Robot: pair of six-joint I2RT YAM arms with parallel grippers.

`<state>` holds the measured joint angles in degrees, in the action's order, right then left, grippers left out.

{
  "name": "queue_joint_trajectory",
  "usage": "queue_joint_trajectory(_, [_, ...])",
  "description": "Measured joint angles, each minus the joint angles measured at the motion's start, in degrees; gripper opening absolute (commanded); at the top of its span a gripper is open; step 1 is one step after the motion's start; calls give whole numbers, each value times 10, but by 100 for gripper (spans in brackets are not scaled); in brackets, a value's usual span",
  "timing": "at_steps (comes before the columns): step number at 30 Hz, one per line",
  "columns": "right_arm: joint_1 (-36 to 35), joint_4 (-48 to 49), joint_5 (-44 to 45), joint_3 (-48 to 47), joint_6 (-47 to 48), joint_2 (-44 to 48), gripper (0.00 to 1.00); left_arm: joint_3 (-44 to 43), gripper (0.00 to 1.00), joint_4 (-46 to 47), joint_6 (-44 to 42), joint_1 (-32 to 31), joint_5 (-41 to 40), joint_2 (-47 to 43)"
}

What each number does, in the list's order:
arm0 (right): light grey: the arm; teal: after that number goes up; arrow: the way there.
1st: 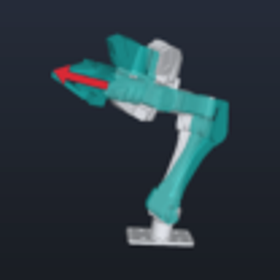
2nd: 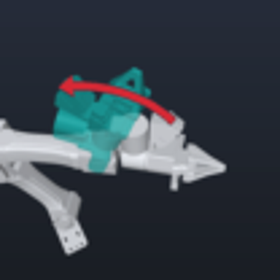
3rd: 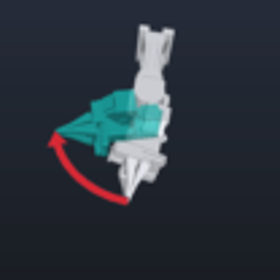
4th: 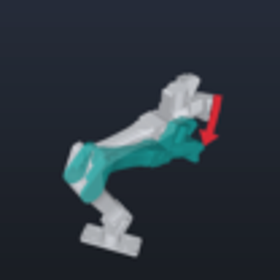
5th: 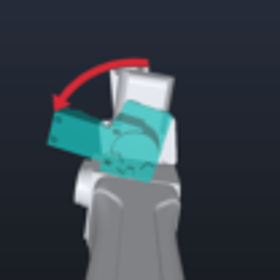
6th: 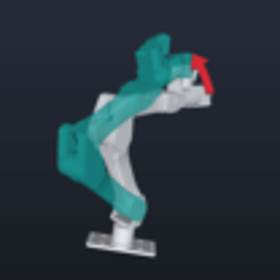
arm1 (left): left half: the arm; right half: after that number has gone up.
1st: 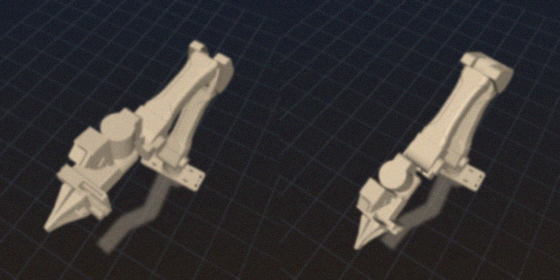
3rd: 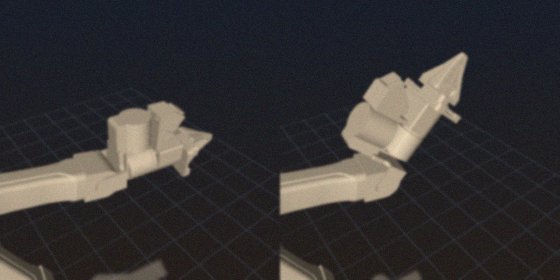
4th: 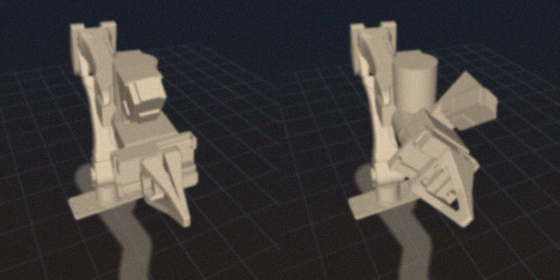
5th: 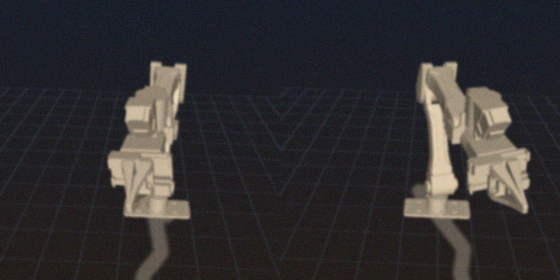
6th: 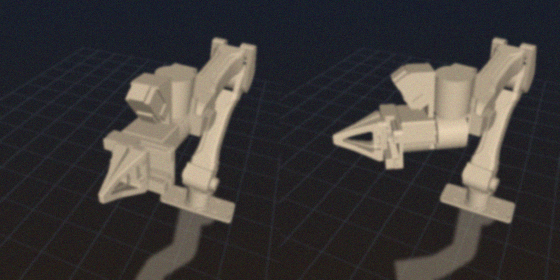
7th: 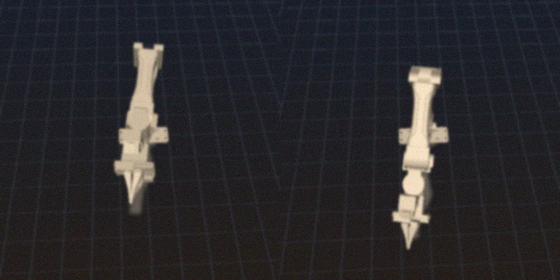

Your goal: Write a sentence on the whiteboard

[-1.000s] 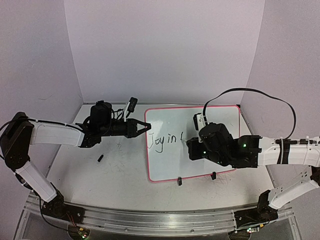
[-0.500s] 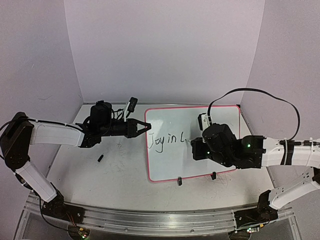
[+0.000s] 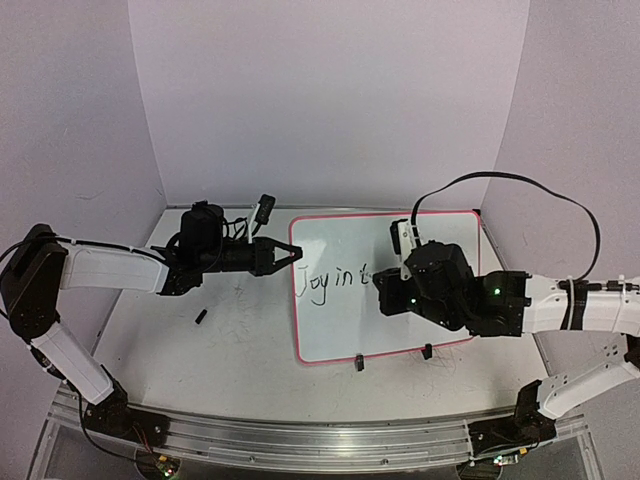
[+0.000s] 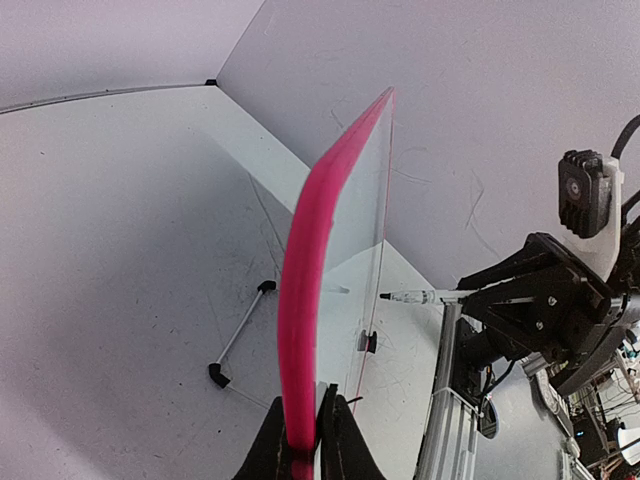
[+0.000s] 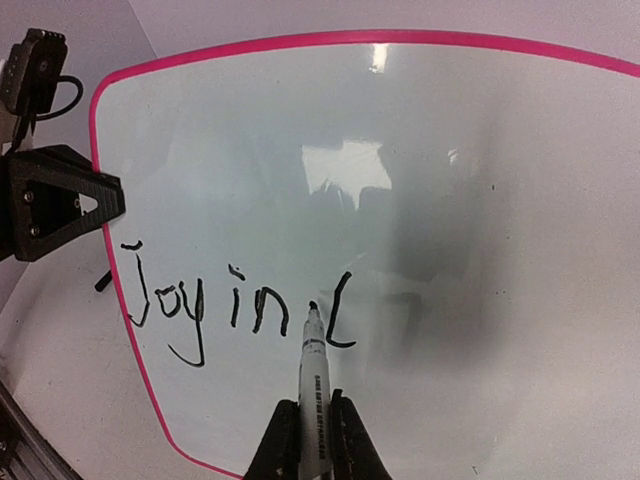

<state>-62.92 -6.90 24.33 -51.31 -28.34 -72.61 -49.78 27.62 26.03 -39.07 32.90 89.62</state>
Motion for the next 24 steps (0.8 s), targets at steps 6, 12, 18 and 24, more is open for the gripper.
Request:
queue_joint_trajectory(6, [0,1,3,0,0,-6,0,0,0,0,0,0,0,0])
queue_joint_trajectory(12, [0,3,5,-2,0,-19,0,0,0,0,0,0,0,0])
queue_joint_trajectory(18, [-1,4,9,-4,-2,-25,0,0,0,0,0,0,0,0])
queue_joint_trajectory(24, [-1,-4,21,-4,-11,-25,0,0,0,-1,0,0,-1,0])
